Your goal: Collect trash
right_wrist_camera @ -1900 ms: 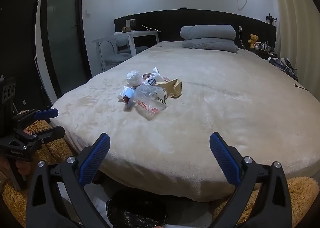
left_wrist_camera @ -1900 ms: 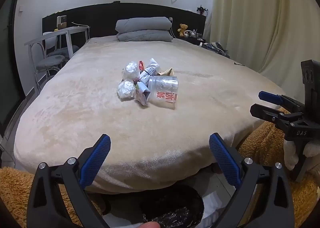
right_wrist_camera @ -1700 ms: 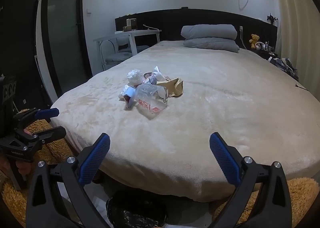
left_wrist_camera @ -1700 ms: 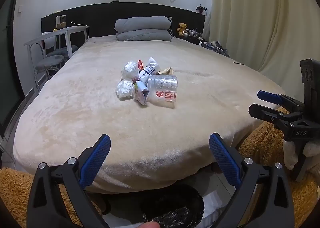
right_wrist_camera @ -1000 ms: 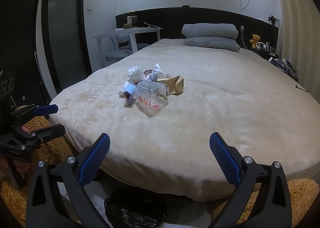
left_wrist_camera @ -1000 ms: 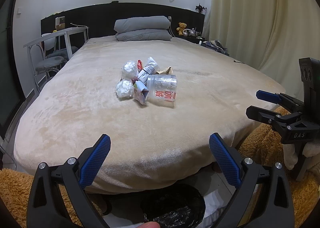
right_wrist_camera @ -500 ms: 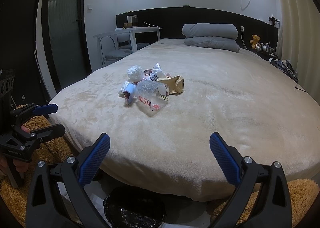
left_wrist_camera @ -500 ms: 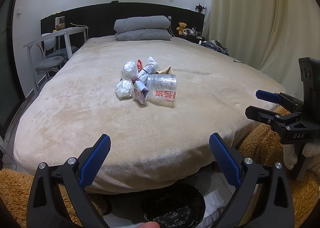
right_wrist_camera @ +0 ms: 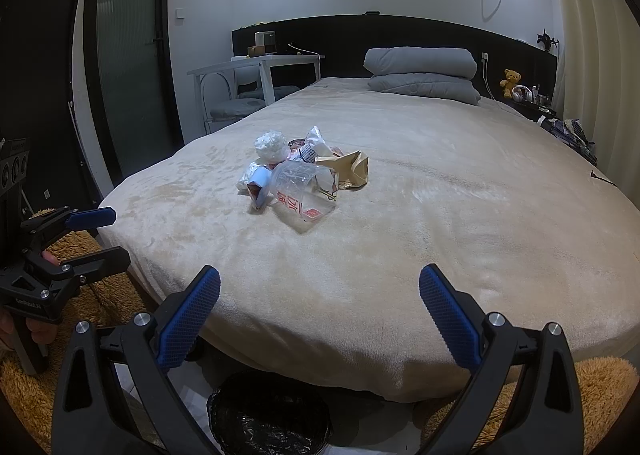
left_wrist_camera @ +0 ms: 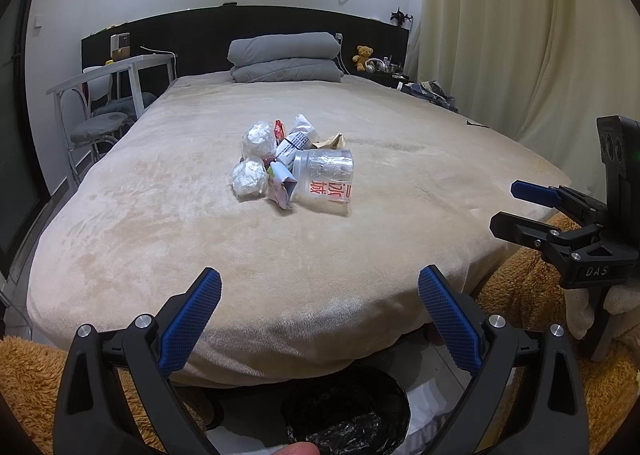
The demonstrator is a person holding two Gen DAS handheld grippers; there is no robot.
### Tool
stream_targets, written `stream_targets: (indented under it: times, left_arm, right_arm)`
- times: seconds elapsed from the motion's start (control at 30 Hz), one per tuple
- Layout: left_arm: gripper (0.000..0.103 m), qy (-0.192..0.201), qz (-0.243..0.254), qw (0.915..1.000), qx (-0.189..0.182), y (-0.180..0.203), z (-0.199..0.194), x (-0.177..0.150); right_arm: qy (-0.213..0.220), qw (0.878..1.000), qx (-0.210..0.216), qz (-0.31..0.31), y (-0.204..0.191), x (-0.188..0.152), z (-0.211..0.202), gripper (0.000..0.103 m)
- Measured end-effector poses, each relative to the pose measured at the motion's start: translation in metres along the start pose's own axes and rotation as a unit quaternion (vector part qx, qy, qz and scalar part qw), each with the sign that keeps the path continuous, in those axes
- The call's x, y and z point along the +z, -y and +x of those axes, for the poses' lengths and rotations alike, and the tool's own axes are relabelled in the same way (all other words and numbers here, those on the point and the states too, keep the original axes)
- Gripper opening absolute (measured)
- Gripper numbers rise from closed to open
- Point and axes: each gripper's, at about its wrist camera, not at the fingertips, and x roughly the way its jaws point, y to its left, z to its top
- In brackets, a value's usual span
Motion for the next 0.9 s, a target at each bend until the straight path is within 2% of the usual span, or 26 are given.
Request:
stream_targets:
  times: [0.9]
  left_arm:
    - [0.097,0.002,0.0,1.0,-0.003,-0.0008,-0.0012,0.0007]
  right_arm:
    - [0.0,1.0,0.0,-0.001,-0.0013,-0.0001,0.0004,0.099]
